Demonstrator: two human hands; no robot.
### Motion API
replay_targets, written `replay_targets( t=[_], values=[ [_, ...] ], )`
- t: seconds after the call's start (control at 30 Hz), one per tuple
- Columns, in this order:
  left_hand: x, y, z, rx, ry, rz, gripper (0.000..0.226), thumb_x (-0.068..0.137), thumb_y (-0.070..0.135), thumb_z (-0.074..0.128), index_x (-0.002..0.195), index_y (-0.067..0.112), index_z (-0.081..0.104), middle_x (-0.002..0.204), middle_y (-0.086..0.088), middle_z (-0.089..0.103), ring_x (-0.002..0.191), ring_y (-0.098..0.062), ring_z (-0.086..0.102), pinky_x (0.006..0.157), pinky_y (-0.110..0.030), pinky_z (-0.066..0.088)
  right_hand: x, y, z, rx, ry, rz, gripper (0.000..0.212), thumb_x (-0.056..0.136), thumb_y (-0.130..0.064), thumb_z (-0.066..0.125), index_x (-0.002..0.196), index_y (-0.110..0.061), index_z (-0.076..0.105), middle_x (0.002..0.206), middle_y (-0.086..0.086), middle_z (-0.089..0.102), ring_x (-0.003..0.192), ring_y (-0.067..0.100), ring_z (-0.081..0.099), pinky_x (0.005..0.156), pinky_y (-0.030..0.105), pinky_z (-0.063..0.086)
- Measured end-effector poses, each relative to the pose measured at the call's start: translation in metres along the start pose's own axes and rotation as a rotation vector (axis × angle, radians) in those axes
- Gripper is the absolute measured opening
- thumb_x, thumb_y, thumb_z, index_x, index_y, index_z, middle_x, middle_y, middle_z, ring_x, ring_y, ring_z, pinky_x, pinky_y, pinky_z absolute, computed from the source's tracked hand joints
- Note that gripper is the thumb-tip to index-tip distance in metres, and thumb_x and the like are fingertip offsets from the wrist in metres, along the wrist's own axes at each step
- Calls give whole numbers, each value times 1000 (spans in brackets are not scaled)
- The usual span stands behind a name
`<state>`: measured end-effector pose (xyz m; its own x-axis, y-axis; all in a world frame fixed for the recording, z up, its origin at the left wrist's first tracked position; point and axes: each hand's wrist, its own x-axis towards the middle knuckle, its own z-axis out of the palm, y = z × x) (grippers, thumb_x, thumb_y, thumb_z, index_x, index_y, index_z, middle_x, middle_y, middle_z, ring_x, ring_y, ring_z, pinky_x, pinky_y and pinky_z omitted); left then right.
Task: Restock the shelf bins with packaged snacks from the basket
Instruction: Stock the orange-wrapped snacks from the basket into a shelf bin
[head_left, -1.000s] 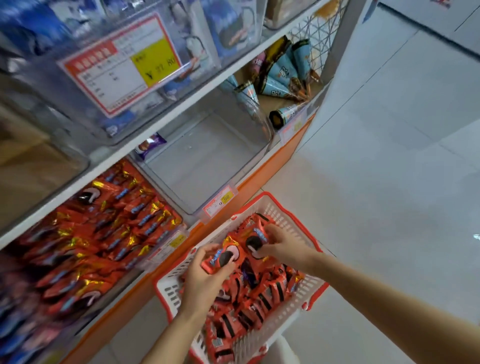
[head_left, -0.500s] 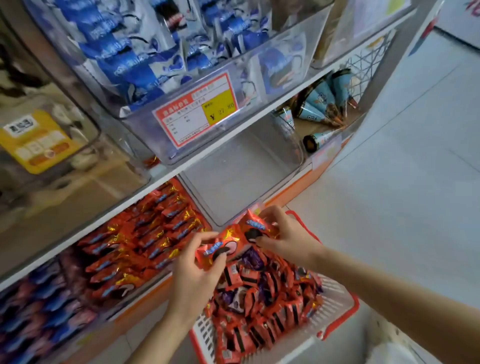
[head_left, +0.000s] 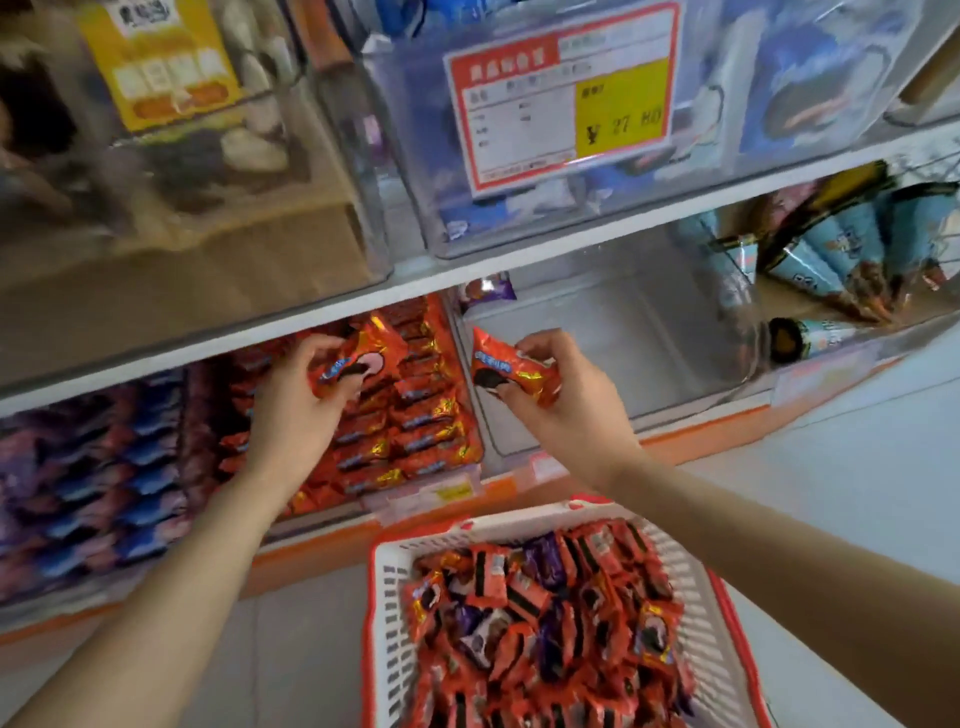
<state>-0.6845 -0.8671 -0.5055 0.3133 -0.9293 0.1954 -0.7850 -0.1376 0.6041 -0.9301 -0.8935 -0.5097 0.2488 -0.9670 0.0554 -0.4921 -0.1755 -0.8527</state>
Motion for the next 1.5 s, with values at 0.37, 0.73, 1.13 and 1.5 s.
replay_targets(
  t=[0.37,0.73,1.13,1.5],
  values=[
    [25,-42,14,229,-24,111,26,75,6,75,100,8,67,106,-13,66,103,-31,60,91,-31,40,31,-2,34,-336,146,-759,30,79,-17,59,108,-21,57,96,4,63,90,19,54,78,27,40],
    [40,-39,10,313,-39,115,22,78,10,74,98,6,64,108,-13,54,105,-34,54,92,-43,43,52,-57,59,-683,-309,-432,40,91,-24,60,128,-20,46,119,4,57,101,28,59,78,32,43],
    [3,-56,-19,528,84,183,29,91,22,54,116,8,60,119,-14,57,114,-34,48,95,-45,39,76,-43,123,-284,-316,-67,39,82,-20,73,117,-19,56,99,3,62,84,19,58,67,28,42],
    [-3,-60,-16,564,23,43,38,93,31,48,128,15,50,130,-8,50,120,-27,44,93,-39,38,70,-45,138,-754,-270,-401,53,91,-33,60,133,-15,32,128,11,41,105,34,57,72,38,42]
  ],
)
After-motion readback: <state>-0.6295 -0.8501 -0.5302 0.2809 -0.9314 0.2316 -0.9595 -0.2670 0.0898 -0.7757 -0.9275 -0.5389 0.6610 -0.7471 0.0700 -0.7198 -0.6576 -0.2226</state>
